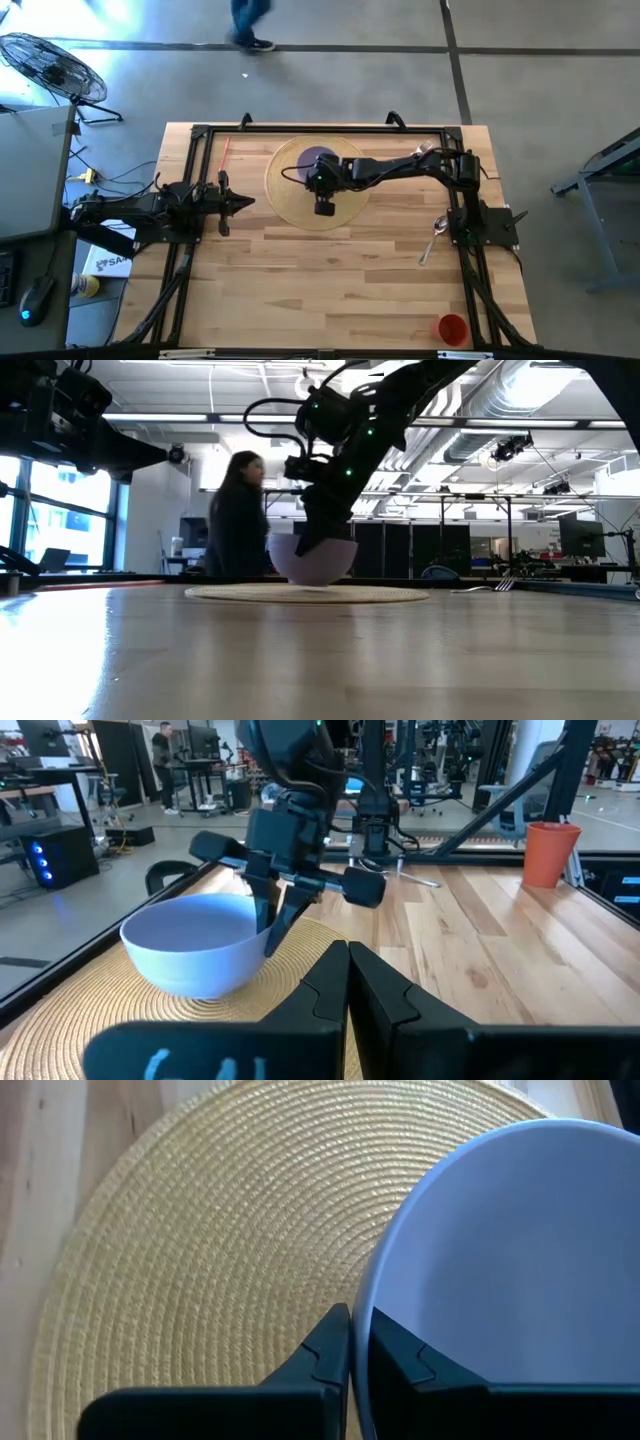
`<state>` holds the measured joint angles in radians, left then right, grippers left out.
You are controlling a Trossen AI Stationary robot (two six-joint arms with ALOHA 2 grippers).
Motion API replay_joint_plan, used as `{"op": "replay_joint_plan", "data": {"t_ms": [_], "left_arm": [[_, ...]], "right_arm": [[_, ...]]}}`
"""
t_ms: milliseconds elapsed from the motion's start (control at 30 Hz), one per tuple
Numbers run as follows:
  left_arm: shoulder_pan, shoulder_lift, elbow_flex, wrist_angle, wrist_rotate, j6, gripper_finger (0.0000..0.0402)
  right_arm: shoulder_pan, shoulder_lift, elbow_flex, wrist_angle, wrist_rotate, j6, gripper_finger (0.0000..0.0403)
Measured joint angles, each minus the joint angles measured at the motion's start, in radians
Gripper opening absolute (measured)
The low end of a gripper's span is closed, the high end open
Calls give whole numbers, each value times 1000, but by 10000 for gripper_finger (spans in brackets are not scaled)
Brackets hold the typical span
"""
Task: Pick & Place Utensil
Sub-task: Put the purple bowl on the yellow placemat, then put the silver spoon into the bowl on the yellow placemat
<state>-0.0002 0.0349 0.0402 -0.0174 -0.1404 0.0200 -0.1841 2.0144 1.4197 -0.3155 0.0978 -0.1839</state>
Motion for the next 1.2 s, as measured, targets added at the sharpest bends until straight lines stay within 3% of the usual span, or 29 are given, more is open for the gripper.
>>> {"op": "replay_joint_plan", "data": {"t_ms": [500,733,967,1200], "left_arm": [[0,0,0,0,0,0,1],[0,0,0,0,0,0,1],[0,0,0,0,0,0,1],[0,0,0,0,0,0,1]], "right_arm": [[0,10,-2,3,18,-8,50],[1,0,-2,4,21,-1,119],[23,-96,-2,4,1,1,199],[105,-262,-1,-98,0,-4,231]]}}
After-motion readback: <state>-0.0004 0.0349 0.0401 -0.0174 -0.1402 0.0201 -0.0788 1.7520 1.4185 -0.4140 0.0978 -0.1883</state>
